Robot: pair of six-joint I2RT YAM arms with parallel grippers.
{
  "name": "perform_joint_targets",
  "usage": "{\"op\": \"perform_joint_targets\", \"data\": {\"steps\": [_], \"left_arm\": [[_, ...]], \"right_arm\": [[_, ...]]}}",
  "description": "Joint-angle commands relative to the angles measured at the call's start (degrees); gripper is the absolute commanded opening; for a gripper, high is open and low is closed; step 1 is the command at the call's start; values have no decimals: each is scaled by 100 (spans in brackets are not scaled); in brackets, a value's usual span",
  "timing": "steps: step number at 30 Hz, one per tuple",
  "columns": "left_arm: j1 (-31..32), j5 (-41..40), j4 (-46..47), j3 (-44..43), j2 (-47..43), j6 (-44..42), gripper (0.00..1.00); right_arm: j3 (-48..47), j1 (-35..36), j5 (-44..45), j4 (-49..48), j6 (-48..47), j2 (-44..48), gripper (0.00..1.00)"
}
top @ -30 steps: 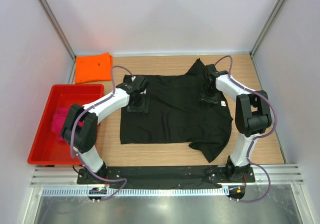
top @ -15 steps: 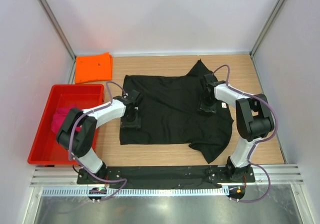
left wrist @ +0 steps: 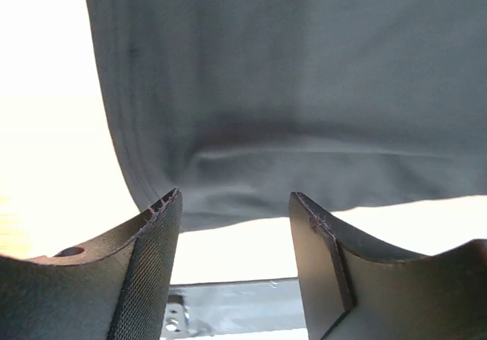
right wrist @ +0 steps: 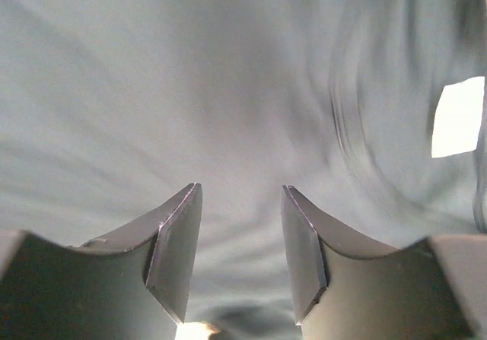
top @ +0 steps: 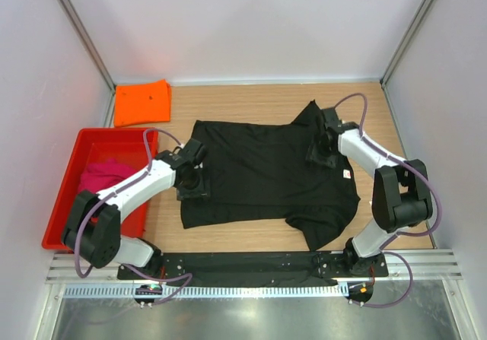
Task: Fold and stack the t-shirts
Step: Flatten the tshirt out
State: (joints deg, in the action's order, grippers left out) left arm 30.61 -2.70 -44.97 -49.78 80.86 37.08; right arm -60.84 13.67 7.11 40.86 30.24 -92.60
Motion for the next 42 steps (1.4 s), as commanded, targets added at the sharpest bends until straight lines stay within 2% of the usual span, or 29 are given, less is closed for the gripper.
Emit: {"op": "perform_joint_targets", "data": {"steps": [1, 3, 6, 8, 12, 17, 23, 28, 36, 39, 41, 42], "left_arm": [[-11, 444, -126, -750, -167, 2, 61], [-2, 594, -126, -1015, 25, -69, 61], [33, 709, -47, -1402, 228, -227, 61], [33, 753, -20, -1569, 281, -315, 60], [33, 823, -47, -1693, 308, -465, 59], [33, 797, -117, -1684, 369, -579, 59], [33, 850, -143, -1693, 518, -623, 58], [33, 867, -152, -1728, 571, -667, 58], [33, 894, -161, -1728, 606, -693, 58], [33, 894, -170, -1754, 633, -693, 58], [33, 885, -179, -1763, 642, -693, 58], [33, 885, -161, -1763, 642, -693, 58]], "right_arm": [[-1232, -452, -122, -1298, 500, -222, 52], [-1841, -680, -140, -1257, 597, -1021, 50], [-3350, -901, -508, -984, 789, -2093, 44], [-3679, -998, -632, -1036, 904, -2576, 39], [-4180, -1016, -1009, -1326, 1063, -3088, 38], [-4322, -1007, -1089, -1309, 1247, -3431, 38], [-4033, -1007, -1186, -1563, 1257, -3449, 37], [-4015, -1016, -1309, -1652, 1327, -3589, 32], [-4015, -998, -1344, -1660, 1292, -3678, 29], [-4084, -998, -1432, -1861, 1274, -3739, 20], [-4207, -954, -1537, -2002, 1423, -3879, 6], [-4452, -928, -1703, -2177, 1493, -3950, 4]]}}
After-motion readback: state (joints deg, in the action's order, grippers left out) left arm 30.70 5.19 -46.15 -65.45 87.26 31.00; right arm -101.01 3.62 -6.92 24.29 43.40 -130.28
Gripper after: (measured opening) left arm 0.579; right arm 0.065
